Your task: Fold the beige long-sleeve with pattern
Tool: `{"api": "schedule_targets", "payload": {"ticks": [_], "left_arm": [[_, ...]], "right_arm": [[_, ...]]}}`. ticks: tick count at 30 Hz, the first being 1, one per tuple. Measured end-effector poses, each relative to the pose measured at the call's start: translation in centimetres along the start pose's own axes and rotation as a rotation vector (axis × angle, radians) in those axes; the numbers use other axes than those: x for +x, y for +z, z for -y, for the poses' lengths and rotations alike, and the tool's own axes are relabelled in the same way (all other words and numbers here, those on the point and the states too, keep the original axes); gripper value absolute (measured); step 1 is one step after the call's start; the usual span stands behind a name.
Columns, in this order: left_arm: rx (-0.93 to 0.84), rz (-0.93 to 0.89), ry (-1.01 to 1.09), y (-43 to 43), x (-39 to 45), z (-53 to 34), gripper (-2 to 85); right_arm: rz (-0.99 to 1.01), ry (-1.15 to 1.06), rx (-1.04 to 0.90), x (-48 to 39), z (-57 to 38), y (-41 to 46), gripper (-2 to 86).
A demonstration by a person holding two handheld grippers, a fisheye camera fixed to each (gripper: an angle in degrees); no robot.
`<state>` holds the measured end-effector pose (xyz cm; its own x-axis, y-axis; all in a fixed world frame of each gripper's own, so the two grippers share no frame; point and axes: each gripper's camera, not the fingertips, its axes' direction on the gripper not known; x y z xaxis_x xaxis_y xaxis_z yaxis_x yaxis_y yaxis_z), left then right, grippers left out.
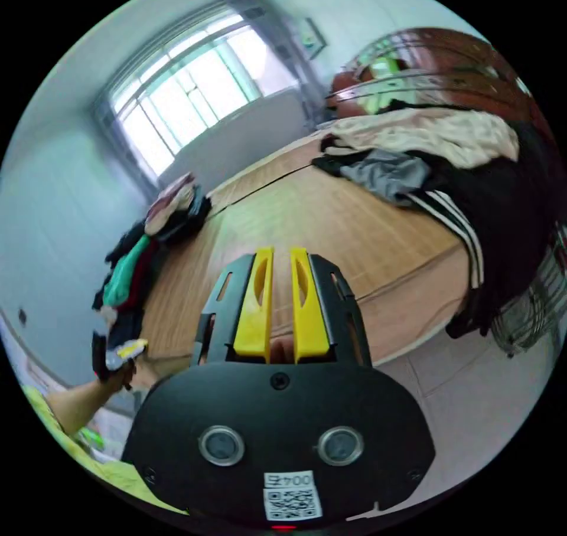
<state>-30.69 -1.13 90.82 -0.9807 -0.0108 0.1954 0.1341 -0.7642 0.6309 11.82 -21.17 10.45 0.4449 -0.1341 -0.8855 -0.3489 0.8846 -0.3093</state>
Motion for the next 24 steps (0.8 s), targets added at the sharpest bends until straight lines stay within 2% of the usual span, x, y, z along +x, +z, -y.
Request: {"api": "schedule_targets", "payload": {"ticks": [3,6,10,14,16,18,20,22,24], "left_arm": [[-0.041,-0.092,-0.063,0.7,-3.6,2.9,0.5],[-0.057,-0.204,-0.213,0.8,-8.4,4.9,0.6],[-0.022,-0.342,-0.482,-1.6,-14.7,3.6,1.1],[-0.02,-0.413,-0.592,-5.7,-19.1,0.0,1.4],[-0.055,-0.419,-0.61,-7.1,-21.2,-1.6,1.4],[-0.082,-0.41,-0.613,-8.9,-23.6,-3.0,1.4],[-0.099,-0.392,-0.621,-11.9,-27.5,-4.6,1.4],[-0.095,-0.404,-0.641,-14.2,-30.9,-5.6,1.4],[-0.088,-0.424,-0.669,-16.3,-34.3,-6.3,1.3]], "right_arm": [[-0.007,0.293,0.129,12.0,4.8,-2.9,7.8],[-0.063,0.47,0.218,20.2,9.3,-4.3,8.4],[-0.087,0.553,0.257,25.8,14.7,-3.6,9.8],[-0.196,0.554,0.18,28.5,20.2,-0.7,11.1],[-0.208,0.593,0.156,29.5,21.5,0.4,9.7],[-0.272,0.636,0.146,30.0,22.8,0.7,2.7],[-0.335,0.605,0.109,29.1,23.9,0.6,0.8],[-0.346,0.477,0.167,25.9,24.6,-0.6,-0.1],[-0.244,0.2,0.252,18.2,24.7,-2.9,-0.6]]}}
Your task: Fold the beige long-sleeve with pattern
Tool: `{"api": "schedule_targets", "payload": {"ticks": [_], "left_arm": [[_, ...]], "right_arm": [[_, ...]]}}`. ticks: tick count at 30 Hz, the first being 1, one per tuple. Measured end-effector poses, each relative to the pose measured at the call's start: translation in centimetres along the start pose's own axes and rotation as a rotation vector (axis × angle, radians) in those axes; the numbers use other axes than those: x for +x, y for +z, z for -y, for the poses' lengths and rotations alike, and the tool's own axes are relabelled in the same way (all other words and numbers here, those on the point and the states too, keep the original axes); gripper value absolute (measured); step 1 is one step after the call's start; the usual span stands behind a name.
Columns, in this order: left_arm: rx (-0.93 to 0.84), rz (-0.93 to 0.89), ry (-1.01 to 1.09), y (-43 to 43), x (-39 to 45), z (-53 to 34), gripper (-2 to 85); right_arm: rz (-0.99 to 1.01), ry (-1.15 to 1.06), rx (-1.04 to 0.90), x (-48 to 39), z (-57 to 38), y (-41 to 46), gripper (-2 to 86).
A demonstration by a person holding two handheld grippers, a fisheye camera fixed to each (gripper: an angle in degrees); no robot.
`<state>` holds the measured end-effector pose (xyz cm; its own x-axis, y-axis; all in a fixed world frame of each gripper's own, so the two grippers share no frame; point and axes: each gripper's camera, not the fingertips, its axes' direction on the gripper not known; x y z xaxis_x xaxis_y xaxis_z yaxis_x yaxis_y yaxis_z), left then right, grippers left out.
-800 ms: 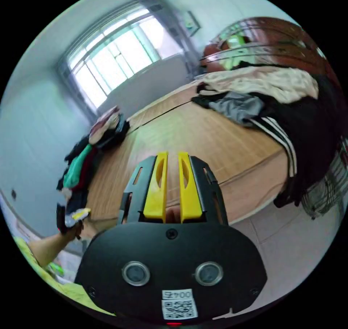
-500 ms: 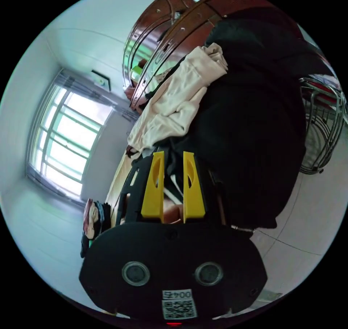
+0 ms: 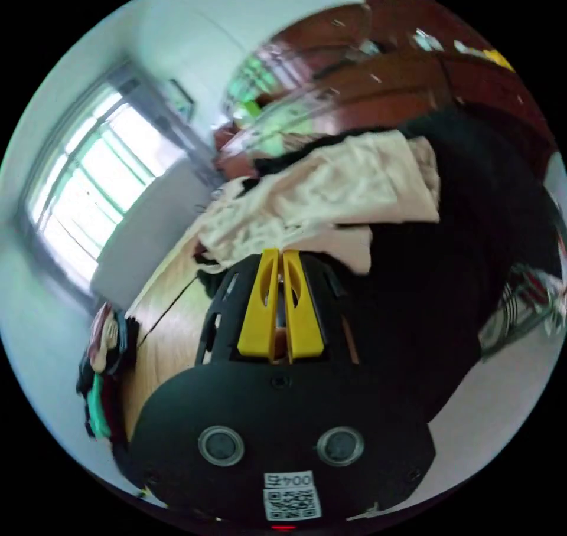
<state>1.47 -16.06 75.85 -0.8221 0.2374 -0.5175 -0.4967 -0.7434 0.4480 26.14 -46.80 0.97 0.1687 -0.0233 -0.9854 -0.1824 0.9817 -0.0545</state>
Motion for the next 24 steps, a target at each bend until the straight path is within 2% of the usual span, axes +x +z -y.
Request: {"api": "schedule_targets", "payload": {"ticks": [1,3,4,6,7,9,11,15,17,20,21,24], "left_arm": [[0.005,-0.022,-0.02,-2.1,-1.3,0.7,1.3],[0.015,-0.062,-0.048,-5.2,-3.2,1.9,1.3],[0.026,-0.094,-0.057,-7.3,-4.2,2.7,1.3],[0.042,-0.138,-0.06,-10.4,-5.7,3.8,1.4],[0.048,-0.165,-0.059,-12.3,-6.8,4.5,1.4],[0.058,-0.209,-0.063,-15.0,-8.7,5.3,1.6],[0.06,-0.285,-0.078,-18.5,-12.0,6.3,1.9],[0.032,-0.435,-0.067,-24.1,-17.5,7.7,3.2],[0.021,-0.549,0.008,-28.6,-21.0,8.4,5.5],[-0.023,-0.725,0.127,-34.1,-24.7,9.9,10.6],[-0.041,-0.771,0.134,-35.0,-25.5,10.3,11.6],[-0.104,-1.06,0.078,-38.6,-29.7,12.5,15.4]], "right_arm": [[0.038,-0.082,0.025,-2.2,-0.5,-1.4,-0.7],[0.256,-0.407,0.093,-11.8,-4.2,-8.1,-0.9],[0.321,-0.48,0.105,-14.1,-5.6,-10.0,-0.9],[0.593,-0.686,0.09,-21.5,-11.9,-16.8,-0.9],[0.666,-0.701,0.065,-22.9,-13.5,-18.0,-0.9],[0.944,-0.662,-0.112,-27.2,-20.3,-20.7,-0.9],[1.073,-0.628,-0.278,-29.9,-26.1,-21.0,-0.8],[1.184,-0.531,-0.61,-33.4,-37.1,-21.6,-0.8],[1.183,-0.572,-0.702,-34.3,-39.7,-22.2,-0.7],[1.151,-0.611,-0.768,-35.0,-40.9,-22.7,-0.7],[1.148,-0.605,-0.765,-34.8,-40.7,-22.9,-0.6],[1.145,-0.593,-0.77,-34.1,-40.1,-22.9,-0.6]]}}
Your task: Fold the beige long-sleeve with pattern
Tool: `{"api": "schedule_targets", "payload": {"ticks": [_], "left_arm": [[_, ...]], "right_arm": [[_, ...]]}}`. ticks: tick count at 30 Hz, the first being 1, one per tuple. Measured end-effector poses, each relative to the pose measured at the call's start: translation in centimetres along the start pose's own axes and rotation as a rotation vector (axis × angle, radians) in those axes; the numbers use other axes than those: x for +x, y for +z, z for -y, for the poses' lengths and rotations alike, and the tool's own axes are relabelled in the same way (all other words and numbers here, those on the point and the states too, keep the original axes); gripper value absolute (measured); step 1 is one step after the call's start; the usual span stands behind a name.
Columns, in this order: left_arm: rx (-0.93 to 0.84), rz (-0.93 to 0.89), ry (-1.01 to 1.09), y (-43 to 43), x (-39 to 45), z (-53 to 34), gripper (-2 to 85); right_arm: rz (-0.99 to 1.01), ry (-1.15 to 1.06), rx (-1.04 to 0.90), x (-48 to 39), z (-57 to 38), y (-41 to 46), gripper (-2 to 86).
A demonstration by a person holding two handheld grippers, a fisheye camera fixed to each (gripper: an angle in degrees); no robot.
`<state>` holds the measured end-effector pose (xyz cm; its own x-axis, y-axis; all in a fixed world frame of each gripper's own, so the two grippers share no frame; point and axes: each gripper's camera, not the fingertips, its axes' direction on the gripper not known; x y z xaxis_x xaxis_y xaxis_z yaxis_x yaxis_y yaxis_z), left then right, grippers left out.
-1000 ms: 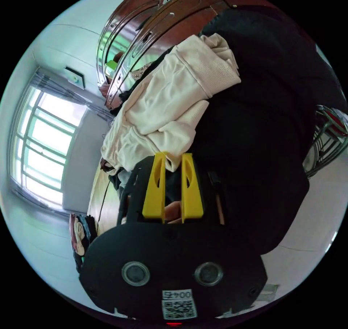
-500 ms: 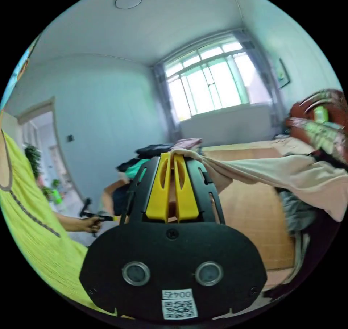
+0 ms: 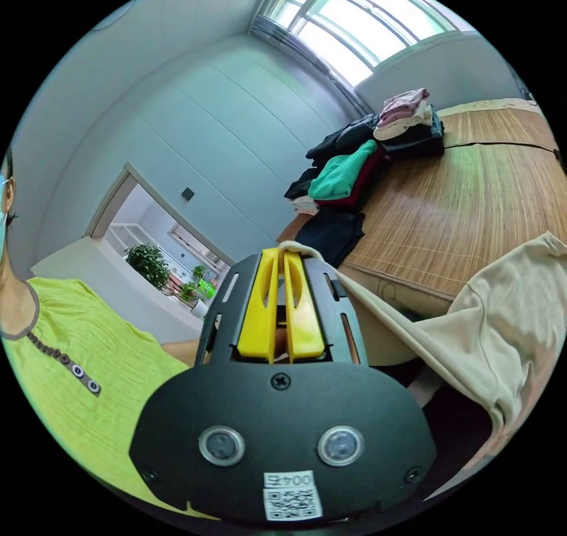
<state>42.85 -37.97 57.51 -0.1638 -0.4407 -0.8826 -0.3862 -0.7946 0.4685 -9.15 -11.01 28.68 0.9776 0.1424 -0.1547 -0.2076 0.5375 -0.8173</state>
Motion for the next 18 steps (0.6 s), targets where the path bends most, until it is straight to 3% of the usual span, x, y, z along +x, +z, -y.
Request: {"api": "schedule_targets", "payload": {"ticks": [2,5,13,18], "left_arm": [[0.042,-0.282,-0.088,-3.5,0.4,1.5,17.3],[0.024,-0.499,-0.158,-5.4,1.8,4.3,18.7],[-0.012,-0.553,-0.197,-12.8,6.3,10.1,19.2],[0.085,-0.589,-0.273,-17.4,4.8,10.9,19.6]], "right_arm": [[0.025,0.003,-0.004,0.1,-0.4,-0.3,-0.6],[0.025,-0.026,-0.057,-0.2,-1.1,0.1,-0.7],[0.022,-0.039,-0.018,1.7,-0.8,-2.7,-0.6],[0.022,0.041,0.028,4.1,-1.6,-4.6,-0.6]]}}
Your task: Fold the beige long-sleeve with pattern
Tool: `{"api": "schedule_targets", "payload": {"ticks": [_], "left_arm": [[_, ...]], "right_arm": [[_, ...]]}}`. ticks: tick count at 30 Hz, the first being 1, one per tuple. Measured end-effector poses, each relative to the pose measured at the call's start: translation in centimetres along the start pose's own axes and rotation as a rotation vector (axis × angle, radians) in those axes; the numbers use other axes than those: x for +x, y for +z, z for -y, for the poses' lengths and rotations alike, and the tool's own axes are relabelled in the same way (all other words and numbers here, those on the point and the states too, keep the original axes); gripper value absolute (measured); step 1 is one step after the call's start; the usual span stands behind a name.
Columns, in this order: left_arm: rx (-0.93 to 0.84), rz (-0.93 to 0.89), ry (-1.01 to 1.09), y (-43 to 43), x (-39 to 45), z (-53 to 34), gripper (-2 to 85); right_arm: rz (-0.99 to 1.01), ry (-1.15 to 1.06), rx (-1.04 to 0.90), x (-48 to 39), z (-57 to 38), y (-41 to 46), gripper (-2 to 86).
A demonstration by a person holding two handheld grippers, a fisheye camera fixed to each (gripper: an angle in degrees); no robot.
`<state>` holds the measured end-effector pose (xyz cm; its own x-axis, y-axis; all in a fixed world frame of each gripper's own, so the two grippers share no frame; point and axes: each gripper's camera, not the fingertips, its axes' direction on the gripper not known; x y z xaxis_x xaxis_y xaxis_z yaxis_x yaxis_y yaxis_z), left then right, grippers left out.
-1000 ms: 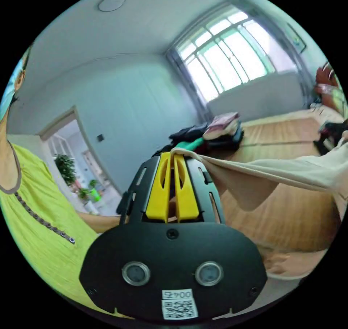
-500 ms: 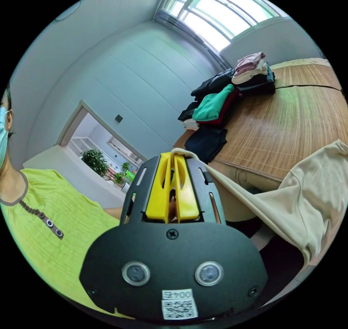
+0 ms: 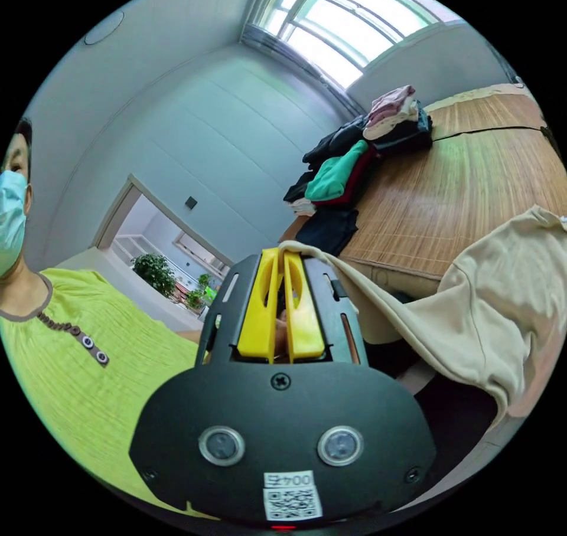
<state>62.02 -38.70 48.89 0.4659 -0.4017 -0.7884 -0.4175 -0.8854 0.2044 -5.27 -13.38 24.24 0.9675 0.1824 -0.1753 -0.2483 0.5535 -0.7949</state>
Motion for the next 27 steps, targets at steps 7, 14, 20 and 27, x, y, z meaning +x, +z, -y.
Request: {"api": "schedule_targets", "payload": {"ticks": [7,14,20,27], "left_arm": [[-0.177,0.149,-0.013,6.1,1.9,-0.6,21.9],[-0.17,0.33,0.068,10.8,1.2,-2.2,11.8],[-0.146,0.389,0.128,11.6,-3.6,-6.9,7.4],[-0.299,0.332,0.431,13.1,-2.8,-11.9,6.4]], "right_arm": [[-0.111,-0.089,-0.137,-0.2,-0.7,1.4,-0.1],[-0.261,-0.263,-0.292,-1.7,0.1,2.8,3.8],[-0.186,-0.222,-0.33,0.1,0.8,1.2,8.5],[-0.259,0.273,-0.006,11.2,6.4,-10.1,14.2]]}}
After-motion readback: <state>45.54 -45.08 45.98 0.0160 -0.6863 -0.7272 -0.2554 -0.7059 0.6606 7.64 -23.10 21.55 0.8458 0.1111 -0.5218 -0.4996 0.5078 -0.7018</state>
